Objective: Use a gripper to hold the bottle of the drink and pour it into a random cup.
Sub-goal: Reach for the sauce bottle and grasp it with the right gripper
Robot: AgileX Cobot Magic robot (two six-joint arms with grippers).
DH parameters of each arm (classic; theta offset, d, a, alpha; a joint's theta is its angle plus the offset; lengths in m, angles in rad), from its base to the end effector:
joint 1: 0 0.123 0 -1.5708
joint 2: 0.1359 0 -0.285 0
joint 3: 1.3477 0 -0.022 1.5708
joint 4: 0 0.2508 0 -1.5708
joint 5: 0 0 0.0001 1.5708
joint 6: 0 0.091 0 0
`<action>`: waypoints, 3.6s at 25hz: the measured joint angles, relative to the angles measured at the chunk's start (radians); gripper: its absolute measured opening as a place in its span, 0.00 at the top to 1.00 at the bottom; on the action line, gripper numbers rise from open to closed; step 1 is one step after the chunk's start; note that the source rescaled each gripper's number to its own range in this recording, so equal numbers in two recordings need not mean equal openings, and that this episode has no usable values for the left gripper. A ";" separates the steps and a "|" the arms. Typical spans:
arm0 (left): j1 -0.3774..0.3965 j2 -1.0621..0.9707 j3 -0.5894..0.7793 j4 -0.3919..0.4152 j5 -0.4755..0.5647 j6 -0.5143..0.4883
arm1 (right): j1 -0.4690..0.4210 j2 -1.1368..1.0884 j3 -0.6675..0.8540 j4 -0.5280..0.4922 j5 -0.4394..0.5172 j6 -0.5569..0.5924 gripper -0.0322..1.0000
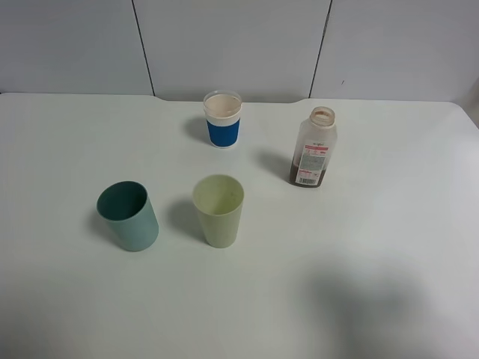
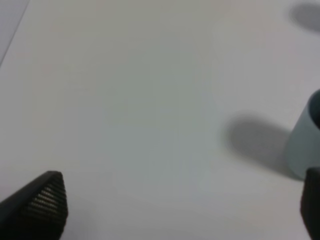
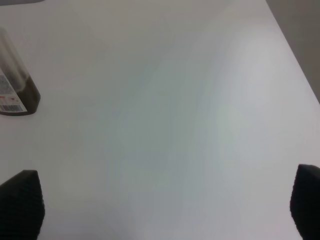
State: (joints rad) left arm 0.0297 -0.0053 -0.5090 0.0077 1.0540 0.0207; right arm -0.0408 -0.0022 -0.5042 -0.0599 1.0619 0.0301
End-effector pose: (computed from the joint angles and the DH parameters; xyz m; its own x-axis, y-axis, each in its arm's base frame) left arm -0.0065 0.0004 0.2803 -0.4378 0.0115 -0.8990 -0.0250 0.9994 0.0250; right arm -0.0060 -0.0045 0.2785 -0.4502 0.0193 -0.8927 0.0878 0.9959 -0.0228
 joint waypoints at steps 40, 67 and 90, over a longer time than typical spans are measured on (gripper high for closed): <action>0.000 0.000 0.000 0.000 0.000 0.000 | 0.000 0.000 0.000 0.001 0.000 0.000 0.00; 0.000 0.000 0.000 0.000 0.000 0.000 | 0.019 0.390 -0.105 0.005 -0.168 -0.011 0.00; 0.000 0.000 0.000 0.000 0.000 0.000 | 0.046 1.057 -0.113 -0.057 -0.562 -0.049 0.00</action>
State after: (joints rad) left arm 0.0297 -0.0053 -0.5090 0.0077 1.0540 0.0207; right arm 0.0056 1.0552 -0.6168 -0.1168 0.5003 -0.0192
